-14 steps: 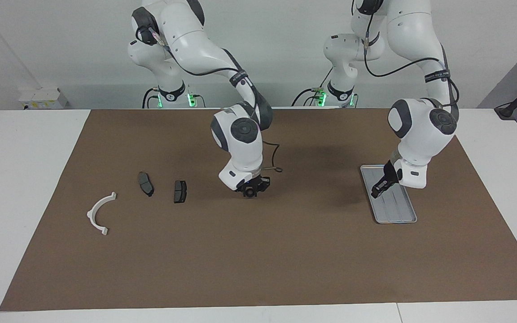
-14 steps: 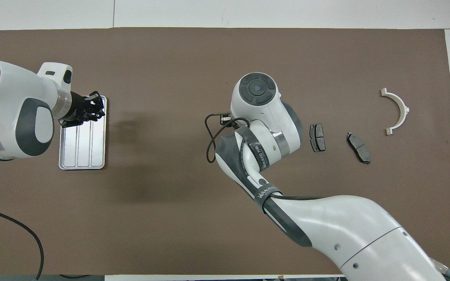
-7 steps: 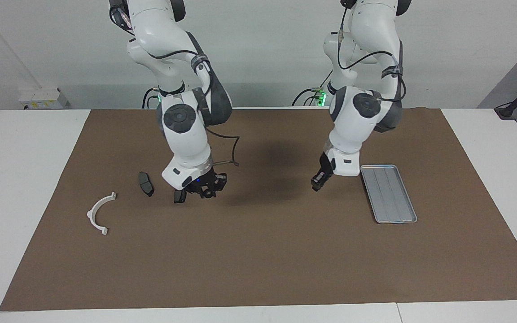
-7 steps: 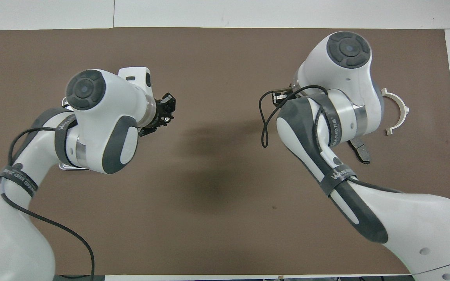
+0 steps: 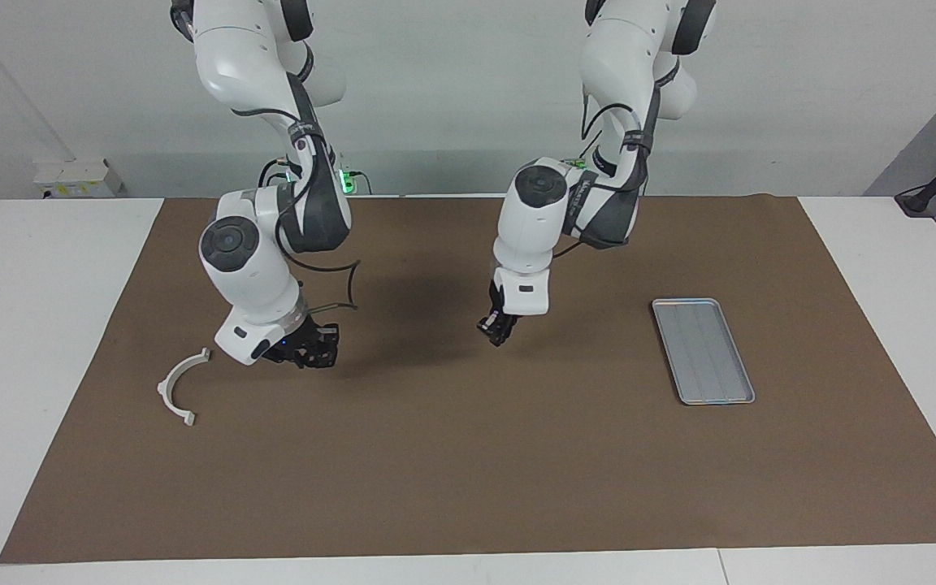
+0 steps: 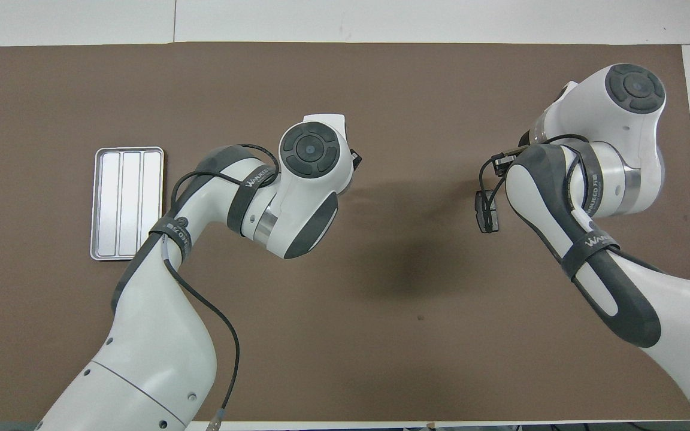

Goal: Place bearing gear from tray to pile

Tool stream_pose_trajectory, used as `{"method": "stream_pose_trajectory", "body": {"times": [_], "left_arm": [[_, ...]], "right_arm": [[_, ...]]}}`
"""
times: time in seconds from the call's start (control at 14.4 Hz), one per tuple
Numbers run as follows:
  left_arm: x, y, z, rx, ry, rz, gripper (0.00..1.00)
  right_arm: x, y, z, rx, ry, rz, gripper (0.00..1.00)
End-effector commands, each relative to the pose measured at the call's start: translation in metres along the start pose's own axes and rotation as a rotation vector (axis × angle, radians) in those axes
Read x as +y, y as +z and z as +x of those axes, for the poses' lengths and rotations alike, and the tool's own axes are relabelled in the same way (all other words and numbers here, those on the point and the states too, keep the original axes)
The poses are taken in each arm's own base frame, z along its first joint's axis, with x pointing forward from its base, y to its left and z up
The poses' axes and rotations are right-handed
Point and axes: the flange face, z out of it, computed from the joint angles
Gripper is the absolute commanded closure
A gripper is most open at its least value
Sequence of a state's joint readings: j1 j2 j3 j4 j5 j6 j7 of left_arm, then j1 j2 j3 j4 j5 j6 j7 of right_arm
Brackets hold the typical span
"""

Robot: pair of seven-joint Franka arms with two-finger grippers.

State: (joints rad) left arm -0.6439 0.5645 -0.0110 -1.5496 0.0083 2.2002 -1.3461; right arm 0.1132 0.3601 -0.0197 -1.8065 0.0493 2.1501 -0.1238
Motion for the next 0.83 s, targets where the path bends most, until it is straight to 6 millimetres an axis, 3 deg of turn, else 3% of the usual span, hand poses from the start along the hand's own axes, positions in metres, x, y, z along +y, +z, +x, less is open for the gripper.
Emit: {"method": "stream_pose_trajectory", "body": {"times": [0.0, 0.28, 0.55, 0.76], "left_arm": [[0.009, 0.012, -0.012, 0.024, 0.021, 0.051, 1.00], [0.014, 0.013, -0.029, 0.029, -0.009, 0.015, 1.00], [0.016, 0.013, -0.044, 0.033, 0.008, 0.008, 1.00], [0.015, 0.017, -0.049, 0.033, 0.009, 0.013, 1.00]], "right_arm": [[0.009, 0.007, -0.024, 0.014, -0.040, 0.007, 1.00], [0.048, 0.012, -0.033, 0.013, -0.095, 0.005, 1.00], [0.064, 0.016, -0.037, 0.014, -0.133, 0.004, 1.00], [0.078, 0.031, -0.040, 0.041, -0.161, -0.007, 1.00]]}}
